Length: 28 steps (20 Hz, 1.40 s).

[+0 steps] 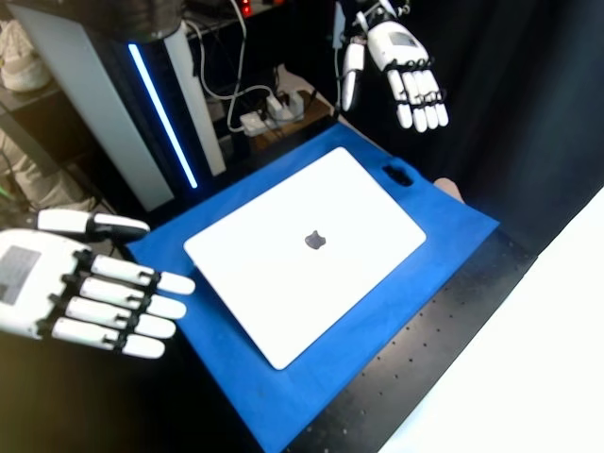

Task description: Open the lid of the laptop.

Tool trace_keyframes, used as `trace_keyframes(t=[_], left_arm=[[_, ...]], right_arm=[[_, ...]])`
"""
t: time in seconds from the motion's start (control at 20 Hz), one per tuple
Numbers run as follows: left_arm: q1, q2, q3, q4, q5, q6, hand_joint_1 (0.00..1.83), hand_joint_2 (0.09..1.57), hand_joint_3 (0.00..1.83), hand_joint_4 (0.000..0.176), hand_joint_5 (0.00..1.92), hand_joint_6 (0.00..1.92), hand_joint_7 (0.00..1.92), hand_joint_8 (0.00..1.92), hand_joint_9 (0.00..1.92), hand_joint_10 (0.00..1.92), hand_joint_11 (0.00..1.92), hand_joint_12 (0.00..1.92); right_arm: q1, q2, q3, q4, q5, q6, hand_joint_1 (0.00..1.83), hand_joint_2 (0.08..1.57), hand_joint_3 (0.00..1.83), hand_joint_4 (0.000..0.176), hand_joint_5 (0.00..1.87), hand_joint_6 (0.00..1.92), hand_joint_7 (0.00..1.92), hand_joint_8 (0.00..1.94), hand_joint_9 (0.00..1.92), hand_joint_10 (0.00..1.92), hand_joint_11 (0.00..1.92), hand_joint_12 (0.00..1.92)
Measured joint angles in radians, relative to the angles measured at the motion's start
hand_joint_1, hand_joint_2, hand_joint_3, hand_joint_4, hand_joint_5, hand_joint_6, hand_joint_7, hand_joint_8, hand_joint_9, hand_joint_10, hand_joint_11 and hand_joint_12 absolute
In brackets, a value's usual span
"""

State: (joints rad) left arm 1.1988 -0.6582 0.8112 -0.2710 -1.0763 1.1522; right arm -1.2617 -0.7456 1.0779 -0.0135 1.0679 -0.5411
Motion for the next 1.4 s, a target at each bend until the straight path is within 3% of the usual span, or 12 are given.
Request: trace_keyframes(t=[0.1, 0.15, 0.35, 0.4, 0.45, 0.5, 0.6, 0.7, 1.05, 1.1, 1.2, 1.4], left_arm=[[0.000, -0.002, 0.001, 0.000, 0.000, -0.001, 0.63, 0.89, 0.05, 0.082, 0.00, 0.00, 0.00, 0.00, 0.00, 0.00, 0.00, 0.03], [0.000, -0.003, 0.001, 0.000, 0.002, 0.000, 0.64, 0.88, 0.04, 0.092, 0.00, 0.00, 0.00, 0.00, 0.00, 0.00, 0.00, 0.01], [-0.008, -0.003, 0.003, 0.003, 0.008, -0.001, 0.61, 0.87, 0.03, 0.101, 0.00, 0.00, 0.00, 0.00, 0.00, 0.00, 0.00, 0.00], [-0.008, -0.005, 0.004, 0.004, 0.011, 0.000, 0.47, 0.90, 0.04, 0.105, 0.00, 0.00, 0.00, 0.00, 0.00, 0.00, 0.00, 0.00], [-0.008, -0.007, 0.004, 0.003, 0.017, 0.000, 0.31, 0.98, 0.03, 0.113, 0.00, 0.00, 0.00, 0.00, 0.00, 0.00, 0.00, 0.00], [-0.008, -0.007, 0.004, 0.004, 0.019, 0.000, 0.06, 1.06, 0.06, 0.142, 0.00, 0.00, 0.00, 0.00, 0.00, 0.00, 0.00, 0.00], [-0.008, -0.007, 0.004, 0.010, 0.026, 0.000, 0.00, 1.07, 0.06, 0.164, 0.00, 0.00, 0.00, 0.00, 0.00, 0.00, 0.00, 0.00], [-0.011, -0.007, 0.004, 0.014, 0.027, 0.000, 0.00, 1.03, 0.03, 0.163, 0.00, 0.00, 0.00, 0.00, 0.00, 0.00, 0.00, 0.00], [-0.139, -0.051, 0.048, 0.085, 0.119, 0.000, 0.00, 1.01, 0.02, 0.148, 0.00, 0.00, 0.00, 0.00, 0.00, 0.00, 0.00, 0.00], [-0.166, -0.066, 0.059, 0.101, 0.155, -0.001, 0.00, 0.99, 0.00, 0.170, 0.00, 0.00, 0.00, 0.00, 0.00, 0.00, 0.00, 0.00], [-0.185, -0.087, 0.068, 0.119, 0.198, 0.000, 0.00, 0.96, 0.00, 0.176, 0.00, 0.00, 0.00, 0.00, 0.00, 0.00, 0.00, 0.00], [-0.187, -0.095, 0.074, 0.135, 0.220, 0.000, 0.00, 0.93, 0.00, 0.176, 0.00, 0.00, 0.00, 0.00, 0.00, 0.00, 0.00, 0.00]], right_arm=[[0.000, 0.000, 0.000, -0.021, -0.024, 0.005, 0.12, 1.31, 0.00, 0.073, 0.27, 0.00, 0.13, 0.00, 0.03, 0.01, 0.01, 0.07], [0.000, 0.000, 0.000, -0.030, -0.032, 0.006, 0.05, 1.31, 0.00, 0.083, 0.24, 0.00, 0.13, 0.00, 0.03, 0.00, 0.02, 0.07], [0.000, -0.001, 0.007, -0.087, -0.086, 0.035, 0.00, 1.32, 0.00, 0.035, 0.21, 0.00, 0.09, 0.00, 0.04, 0.00, 0.01, 0.06], [0.000, -0.001, 0.009, -0.101, -0.103, 0.047, 0.00, 1.31, 0.00, 0.023, 0.21, 0.00, 0.09, 0.00, 0.03, 0.00, 0.01, 0.06], [0.000, -0.001, 0.009, -0.114, -0.118, 0.048, 0.00, 1.30, 0.00, 0.026, 0.21, 0.00, 0.09, 0.00, 0.03, 0.00, 0.00, 0.05], [0.000, -0.002, 0.009, -0.115, -0.123, 0.048, 0.00, 1.29, 0.00, 0.035, 0.21, 0.00, 0.09, 0.00, 0.02, 0.00, 0.00, 0.01], [0.000, -0.003, 0.009, -0.114, -0.127, 0.049, 0.00, 1.28, 0.00, 0.051, 0.20, 0.00, 0.08, 0.00, 0.00, 0.00, 0.00, 0.00], [0.000, -0.003, 0.009, -0.116, -0.130, 0.049, 0.00, 1.27, 0.00, 0.064, 0.17, 0.00, 0.08, 0.00, 0.00, 0.00, 0.00, 0.00], [0.006, -0.011, 0.011, -0.182, -0.168, 0.073, 0.00, 1.26, 0.00, 0.062, 0.15, 0.00, 0.04, 0.00, 0.00, 0.00, 0.00, 0.00], [0.006, -0.013, 0.011, -0.203, -0.177, 0.078, 0.00, 1.27, 0.00, 0.045, 0.13, 0.00, 0.04, 0.00, 0.00, 0.00, 0.00, 0.00], [0.007, -0.017, 0.011, -0.225, -0.189, 0.092, 0.00, 1.28, 0.00, 0.000, 0.12, 0.00, 0.03, 0.00, 0.00, 0.00, 0.00, 0.00], [0.032, -0.024, 0.016, -0.266, -0.214, 0.099, 0.00, 1.29, 0.00, 0.000, 0.10, 0.00, 0.04, 0.00, 0.00, 0.00, 0.00, 0.00]])
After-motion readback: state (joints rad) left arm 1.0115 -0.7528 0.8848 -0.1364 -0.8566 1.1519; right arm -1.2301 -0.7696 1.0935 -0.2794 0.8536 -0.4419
